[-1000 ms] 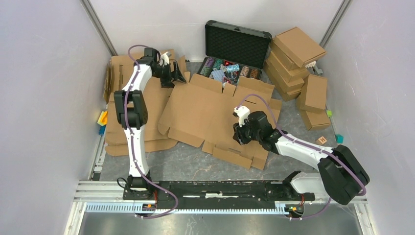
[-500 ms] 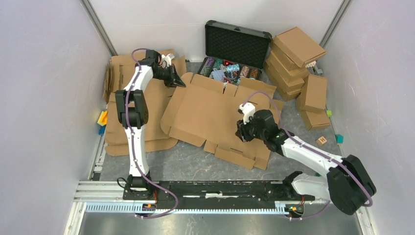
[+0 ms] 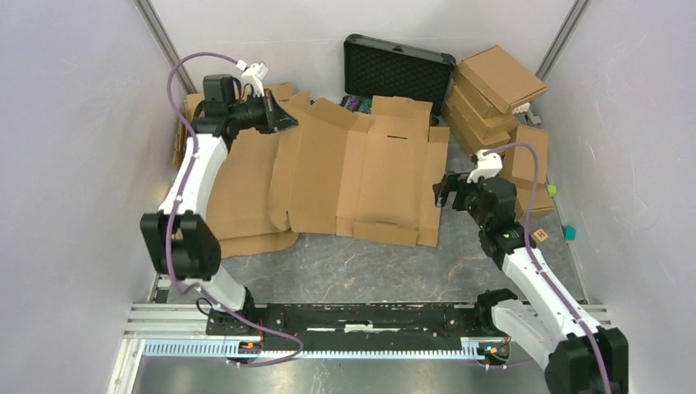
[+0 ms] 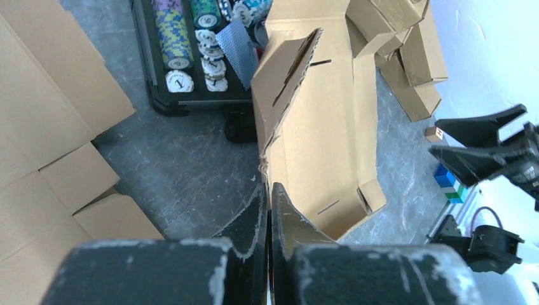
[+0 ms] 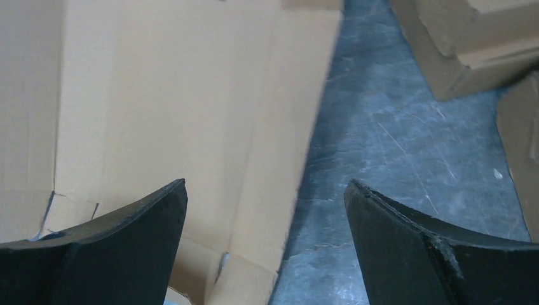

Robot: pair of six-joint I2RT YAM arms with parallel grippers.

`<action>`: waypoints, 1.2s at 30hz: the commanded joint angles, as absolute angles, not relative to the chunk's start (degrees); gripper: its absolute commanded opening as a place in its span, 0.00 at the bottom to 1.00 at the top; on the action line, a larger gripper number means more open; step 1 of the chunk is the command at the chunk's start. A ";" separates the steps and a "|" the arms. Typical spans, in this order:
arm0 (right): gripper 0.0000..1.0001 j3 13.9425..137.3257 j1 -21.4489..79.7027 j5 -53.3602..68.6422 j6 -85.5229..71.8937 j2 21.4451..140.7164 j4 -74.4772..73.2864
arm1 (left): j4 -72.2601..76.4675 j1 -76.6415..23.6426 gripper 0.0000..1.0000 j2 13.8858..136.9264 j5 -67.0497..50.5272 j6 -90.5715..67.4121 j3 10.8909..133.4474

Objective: Fold the paper box

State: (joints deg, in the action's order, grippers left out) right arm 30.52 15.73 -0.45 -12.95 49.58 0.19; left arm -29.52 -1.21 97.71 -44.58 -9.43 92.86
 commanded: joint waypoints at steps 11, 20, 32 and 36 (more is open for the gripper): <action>0.95 31.21 0.35 21.58 -19.79 74.05 27.65 | -9.72 -5.63 0.02 80.39 -37.68 -6.91 73.65; 0.85 30.08 -3.69 26.26 -20.39 75.77 31.16 | -7.47 -6.86 0.02 77.81 -36.68 -7.34 70.66; 0.51 29.00 -2.42 24.57 -17.52 68.73 25.16 | -7.12 -6.86 0.02 75.10 -35.52 -8.63 70.31; 0.33 30.55 -0.67 21.60 -15.48 65.90 22.41 | -5.89 -6.86 0.02 73.85 -34.02 -11.35 69.67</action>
